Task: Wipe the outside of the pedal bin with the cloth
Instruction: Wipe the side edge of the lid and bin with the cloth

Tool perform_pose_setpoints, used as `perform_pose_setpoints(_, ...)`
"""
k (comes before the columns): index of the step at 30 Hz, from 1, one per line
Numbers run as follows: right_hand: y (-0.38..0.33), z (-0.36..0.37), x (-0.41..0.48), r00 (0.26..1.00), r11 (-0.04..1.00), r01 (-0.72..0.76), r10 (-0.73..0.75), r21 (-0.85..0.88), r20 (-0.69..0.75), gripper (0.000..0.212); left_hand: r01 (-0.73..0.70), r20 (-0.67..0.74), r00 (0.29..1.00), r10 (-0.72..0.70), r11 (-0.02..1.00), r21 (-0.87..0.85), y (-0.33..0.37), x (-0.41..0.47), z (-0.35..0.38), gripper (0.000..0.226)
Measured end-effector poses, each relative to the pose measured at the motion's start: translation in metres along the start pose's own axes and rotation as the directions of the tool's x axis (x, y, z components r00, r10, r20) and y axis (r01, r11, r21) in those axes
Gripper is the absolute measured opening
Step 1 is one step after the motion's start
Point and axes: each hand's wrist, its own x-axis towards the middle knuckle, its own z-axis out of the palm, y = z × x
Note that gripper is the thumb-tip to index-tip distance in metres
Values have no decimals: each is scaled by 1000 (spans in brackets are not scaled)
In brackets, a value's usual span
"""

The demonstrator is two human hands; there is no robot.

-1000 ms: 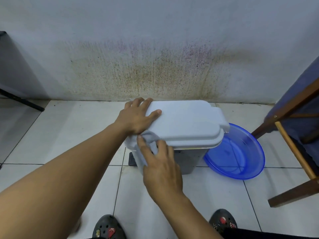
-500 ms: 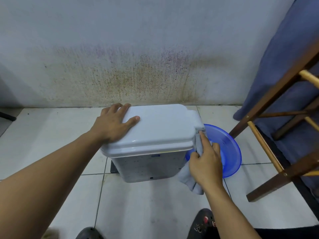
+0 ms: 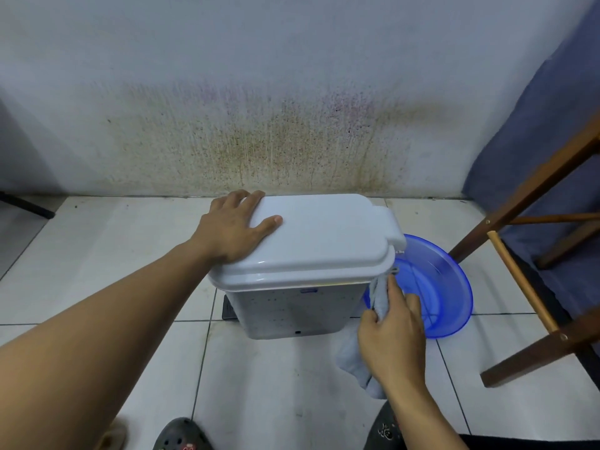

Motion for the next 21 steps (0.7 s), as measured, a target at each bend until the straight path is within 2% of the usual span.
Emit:
perform_pose_setpoints(6, -8, 6, -21, 996, 987, 89, -91, -131, -9, 67, -8, 1, 1000, 8, 1000, 10, -1, 0, 0, 94)
perform_pose_setpoints(15, -55, 40, -53, 937, 938, 341, -333, -62, 104, 59, -1, -12, 1000, 1, 1000, -2, 0, -1, 0, 93)
perform_pose_setpoints(19, -54, 45, -57, 923, 925, 375, -366, -67, 118, 64, 0, -14, 1000, -1, 1000, -8, 1, -1, 0, 92)
perform_pose_setpoints(21, -45, 34, -52, 933, 936, 344, -331, -79, 144, 66, 1, -14, 1000, -1, 1000, -11, 2, -2, -1, 91)
